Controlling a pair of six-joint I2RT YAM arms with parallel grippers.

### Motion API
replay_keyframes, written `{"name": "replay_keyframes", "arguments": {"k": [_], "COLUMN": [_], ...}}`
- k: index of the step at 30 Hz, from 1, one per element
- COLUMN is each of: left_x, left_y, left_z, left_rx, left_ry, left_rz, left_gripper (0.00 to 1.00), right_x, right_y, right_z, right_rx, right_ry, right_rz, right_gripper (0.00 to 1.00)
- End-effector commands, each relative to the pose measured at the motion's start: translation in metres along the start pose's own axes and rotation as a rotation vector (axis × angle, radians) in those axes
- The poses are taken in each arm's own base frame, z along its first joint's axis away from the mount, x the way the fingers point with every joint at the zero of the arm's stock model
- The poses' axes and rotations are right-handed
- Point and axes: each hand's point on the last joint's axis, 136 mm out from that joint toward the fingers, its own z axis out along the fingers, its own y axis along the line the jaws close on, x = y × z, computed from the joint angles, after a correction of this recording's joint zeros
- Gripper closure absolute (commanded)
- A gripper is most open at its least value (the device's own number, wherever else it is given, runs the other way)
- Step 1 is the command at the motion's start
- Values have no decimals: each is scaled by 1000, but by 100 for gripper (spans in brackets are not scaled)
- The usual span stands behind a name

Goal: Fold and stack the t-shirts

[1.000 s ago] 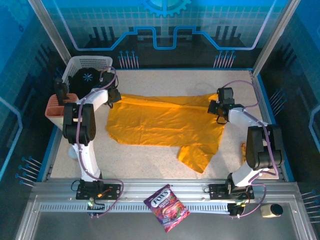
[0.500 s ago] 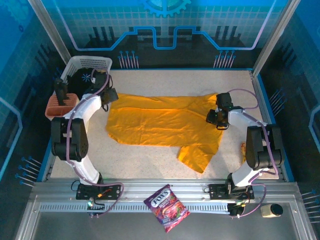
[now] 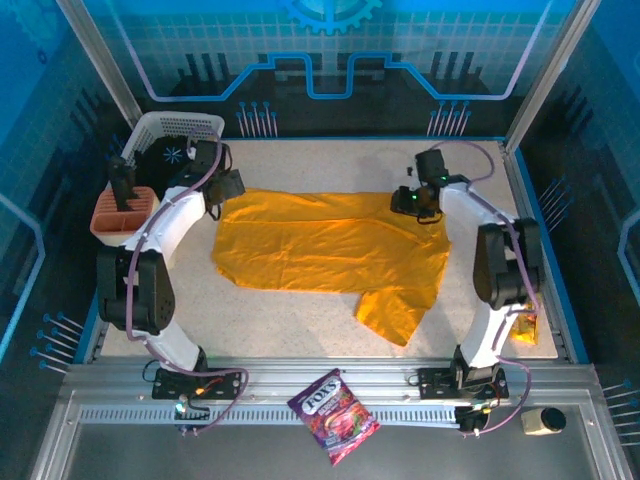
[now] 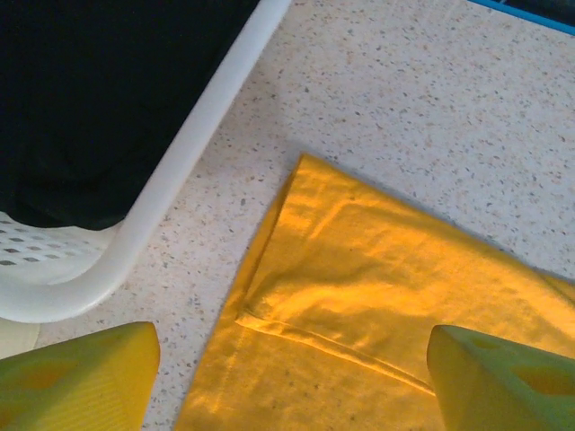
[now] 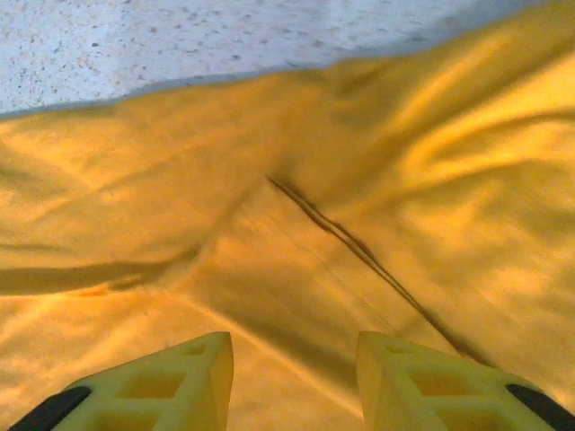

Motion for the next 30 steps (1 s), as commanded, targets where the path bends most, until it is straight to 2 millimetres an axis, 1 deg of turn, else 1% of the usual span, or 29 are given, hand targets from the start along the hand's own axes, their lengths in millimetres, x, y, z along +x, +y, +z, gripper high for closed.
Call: {"name": "replay_keyframes", "arguments": {"k": [1, 3, 7, 13, 21, 27, 29, 30], "left_x": [-3, -3, -2, 0, 2, 1, 0, -1], "left_y": [1, 1, 4, 4, 0, -1, -3, -3], "left_z": [-7, -8, -10, -8, -4, -4, -4, -4], "left_rx": [-13, -15, -23, -21, -4, -2, 4, 6], "left_ry": [1, 2, 2, 5, 12, 13, 12, 11], "left_rz": [7, 12, 23, 28, 17, 19, 19, 18], "left_gripper": [21, 21, 21, 21, 21, 21, 21, 21], "right_x": [10, 4, -5, -8, -4, -7, -10, -11], "right_y": [13, 16, 20, 16, 11, 13, 15, 15], "right_z": [27, 40, 53, 61, 70, 69, 66, 65], "right_rx": [-21, -17, 0, 48, 76, 71, 68, 68], "right_ry": [110, 120, 129, 112, 124, 116, 108, 105], "right_rz": [-53, -62, -74, -89, -100, -93, -92, -91], "right_gripper": [59, 59, 59, 59, 60, 79, 81, 84]}}
